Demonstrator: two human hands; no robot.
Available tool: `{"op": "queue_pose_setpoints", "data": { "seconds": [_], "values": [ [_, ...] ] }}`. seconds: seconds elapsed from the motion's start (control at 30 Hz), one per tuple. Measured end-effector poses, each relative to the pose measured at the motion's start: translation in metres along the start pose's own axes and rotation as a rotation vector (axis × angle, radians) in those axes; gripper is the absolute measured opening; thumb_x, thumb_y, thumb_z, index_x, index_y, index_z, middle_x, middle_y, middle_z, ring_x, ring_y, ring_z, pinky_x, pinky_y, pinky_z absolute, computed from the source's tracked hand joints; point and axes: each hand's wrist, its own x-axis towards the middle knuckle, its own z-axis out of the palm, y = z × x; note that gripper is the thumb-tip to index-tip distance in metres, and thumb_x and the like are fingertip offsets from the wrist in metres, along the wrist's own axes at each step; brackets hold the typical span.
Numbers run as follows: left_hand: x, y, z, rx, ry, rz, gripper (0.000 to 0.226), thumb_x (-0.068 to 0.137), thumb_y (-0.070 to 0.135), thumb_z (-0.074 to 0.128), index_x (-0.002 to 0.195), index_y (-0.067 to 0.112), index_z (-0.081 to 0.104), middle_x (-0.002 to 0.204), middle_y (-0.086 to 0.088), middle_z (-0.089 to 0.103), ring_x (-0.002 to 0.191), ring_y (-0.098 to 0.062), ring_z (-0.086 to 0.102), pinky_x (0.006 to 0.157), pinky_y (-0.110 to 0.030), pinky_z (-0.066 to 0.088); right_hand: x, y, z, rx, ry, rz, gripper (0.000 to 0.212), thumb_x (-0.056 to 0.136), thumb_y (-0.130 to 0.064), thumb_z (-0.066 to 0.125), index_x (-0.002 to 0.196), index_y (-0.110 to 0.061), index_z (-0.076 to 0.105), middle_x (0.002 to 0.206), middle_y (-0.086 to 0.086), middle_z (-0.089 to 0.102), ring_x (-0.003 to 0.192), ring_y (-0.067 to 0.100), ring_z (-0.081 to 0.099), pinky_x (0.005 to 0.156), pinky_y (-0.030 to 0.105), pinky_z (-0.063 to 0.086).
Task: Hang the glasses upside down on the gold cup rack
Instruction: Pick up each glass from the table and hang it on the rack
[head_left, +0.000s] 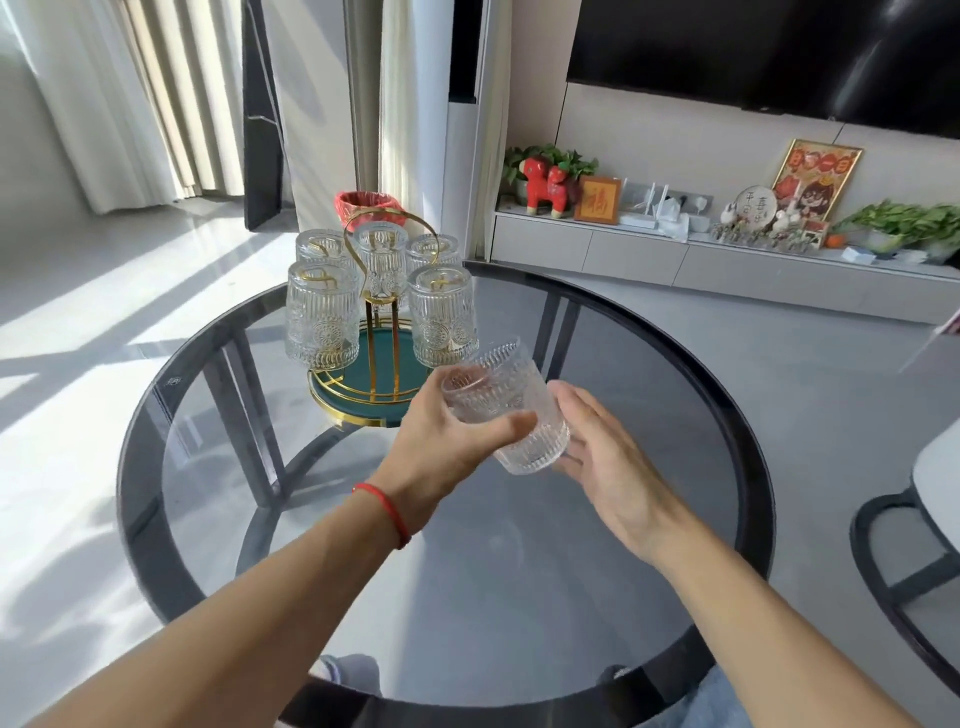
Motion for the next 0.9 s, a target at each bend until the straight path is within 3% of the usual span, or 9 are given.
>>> {"op": "queue_pose_setpoints", "data": {
  "seconds": [0.07,0.17,0.27,0.37,0.47,0.63,0.73,0.9],
  "values": [
    [0.000,0.003,-0.003,-0.179,-0.015,-0.065,0.084,0.056,0.036,0.094,0.128,0.018,0.056,0.127,-0.011,0.069,0.115,-0.025,0.069,0.100,-0.055,0.054,0.001,-0.001,0.013,0.085,-0.039,0.015,0.043,0.108,-0.043,0.045,0.143,-0.021,0.056,0.137,0.003,0.068,0.124,0.027,0.066,0.110,0.057,0.046],
    [-0.004,0.009,-0.002,-0.335,-0.038,-0.079,0.083,0.062,0.027,0.091,0.133,0.013,0.052,0.124,-0.015,0.072,0.115,-0.030,0.069,0.105,-0.057,0.050,0.002,-0.007,0.026,0.236,0.013,-0.023,0.044,0.103,-0.036,0.054,0.140,-0.012,0.058,0.134,0.013,0.069,0.120,0.033,0.068,0.107,0.058,0.049],
    [-0.003,0.015,-0.011,-0.286,-0.026,-0.057,0.083,0.066,0.036,0.089,0.136,0.011,0.053,0.126,-0.015,0.071,0.119,-0.031,0.066,0.110,-0.056,0.044,0.007,-0.014,0.036,0.262,0.054,-0.048,0.049,0.096,-0.036,0.064,0.136,-0.008,0.060,0.129,0.013,0.072,0.117,0.029,0.069,0.103,0.058,0.052],
    [-0.001,0.016,-0.032,-0.038,-0.004,-0.036,0.083,0.064,0.061,0.081,0.131,0.016,0.061,0.123,-0.010,0.072,0.115,-0.029,0.066,0.104,-0.054,0.050,0.013,-0.033,0.045,0.067,0.137,-0.132,0.049,0.089,-0.043,0.073,0.131,-0.019,0.061,0.125,0.007,0.074,0.117,0.020,0.070,0.101,0.051,0.055],
    [0.001,0.009,-0.058,0.212,-0.089,0.073,0.070,0.064,0.064,0.081,0.120,0.026,0.065,0.120,0.002,0.072,0.114,-0.016,0.066,0.102,-0.039,0.052,0.027,-0.063,0.051,-0.256,0.225,-0.319,0.047,0.080,-0.045,0.085,0.120,-0.036,0.064,0.125,-0.005,0.070,0.117,0.017,0.066,0.099,0.044,0.055],
    [0.004,-0.026,-0.075,1.112,-0.233,0.234,0.079,0.070,0.053,0.086,0.137,0.022,0.056,0.161,-0.009,0.031,0.147,-0.026,0.028,0.119,-0.038,0.029,0.056,-0.106,0.070,-0.499,0.254,-0.483,0.050,0.076,-0.039,0.088,0.122,-0.030,0.069,0.121,-0.016,0.070,0.113,0.006,0.063,0.099,0.031,0.052],
    [0.003,-0.037,-0.075,1.220,-0.265,0.182,0.078,0.076,0.056,0.077,0.142,0.024,0.051,0.167,-0.010,0.021,0.152,-0.027,0.018,0.120,-0.040,0.027,0.070,-0.120,0.084,-0.621,0.215,-0.492,0.058,0.076,-0.036,0.088,0.131,-0.028,0.068,0.134,-0.010,0.068,0.120,0.001,0.055,0.101,0.016,0.041],
    [0.001,-0.042,-0.071,1.314,-0.224,0.232,0.075,0.080,0.058,0.068,0.144,0.026,0.046,0.165,-0.016,0.019,0.147,-0.032,0.021,0.116,-0.043,0.033,0.082,-0.122,0.101,-0.754,0.177,-0.500,0.068,0.078,-0.040,0.086,0.140,-0.026,0.060,0.142,-0.001,0.063,0.133,0.016,0.054,0.107,0.025,0.039]
  ]
}}
